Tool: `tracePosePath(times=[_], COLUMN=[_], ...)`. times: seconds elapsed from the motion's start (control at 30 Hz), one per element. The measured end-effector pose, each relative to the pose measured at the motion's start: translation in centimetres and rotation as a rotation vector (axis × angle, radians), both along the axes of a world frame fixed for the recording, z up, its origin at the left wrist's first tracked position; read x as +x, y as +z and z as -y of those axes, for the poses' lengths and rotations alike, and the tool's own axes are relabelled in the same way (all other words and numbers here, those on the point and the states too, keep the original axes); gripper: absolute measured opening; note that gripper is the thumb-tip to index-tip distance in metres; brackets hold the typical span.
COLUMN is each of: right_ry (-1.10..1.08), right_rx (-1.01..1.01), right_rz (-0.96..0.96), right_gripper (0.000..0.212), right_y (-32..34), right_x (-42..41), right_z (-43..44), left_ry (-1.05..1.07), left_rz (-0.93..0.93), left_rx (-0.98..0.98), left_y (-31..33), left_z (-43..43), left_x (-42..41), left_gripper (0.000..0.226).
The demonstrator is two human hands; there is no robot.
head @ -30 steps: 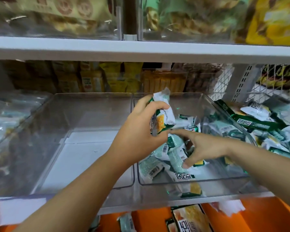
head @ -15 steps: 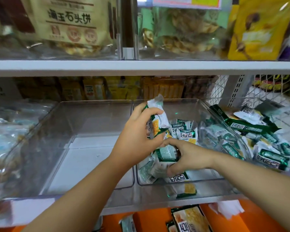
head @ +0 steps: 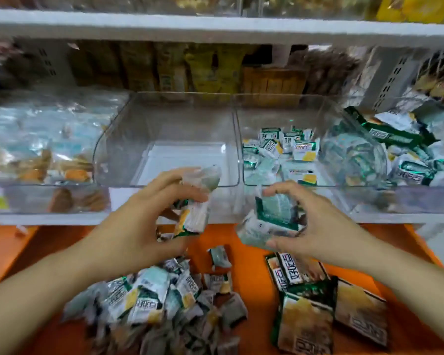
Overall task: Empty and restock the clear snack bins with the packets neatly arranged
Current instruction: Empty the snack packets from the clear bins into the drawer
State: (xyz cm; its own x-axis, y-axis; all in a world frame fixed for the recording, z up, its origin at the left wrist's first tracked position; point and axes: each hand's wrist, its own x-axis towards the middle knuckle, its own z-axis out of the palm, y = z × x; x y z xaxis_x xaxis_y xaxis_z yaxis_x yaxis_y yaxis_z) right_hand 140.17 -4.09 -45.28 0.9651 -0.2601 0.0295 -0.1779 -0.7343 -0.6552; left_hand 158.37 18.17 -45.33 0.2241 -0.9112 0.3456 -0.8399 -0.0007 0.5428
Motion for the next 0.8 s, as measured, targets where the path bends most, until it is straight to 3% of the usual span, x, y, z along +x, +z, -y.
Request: tracePosePath(times=[0.17,0.4,0.53,0.8], right_ry=[0.141,0.144,0.176,0.139], right_rx=[-0.038,0.15,0.188,0.172], right_rz=[-0.255,-0.322,-0.318,-0.172], right_gripper=[0.064,0.067,0.069,0.031], right_y=[-9.0,-18.2,-17.1,-7.0], right_x=[4.6,12.9,13.6,7.1], right_z=[-6.6,-12.8,-12.8,-6.5], left_ry=[0.071,0.187,0.213,0.149], left_rz=[0.107,0.075,0.034,0.117], left_rx=[0.646,0.92,0.832,0.255], left_y=[-7.4,-14.2,-14.1,-4.8], left_z=[-6.2,-9.9,-9.6,-2.3], left_x=[3.3,8.5,8.8,3.7], left_gripper=[0.052,0.056,0.05,0.025])
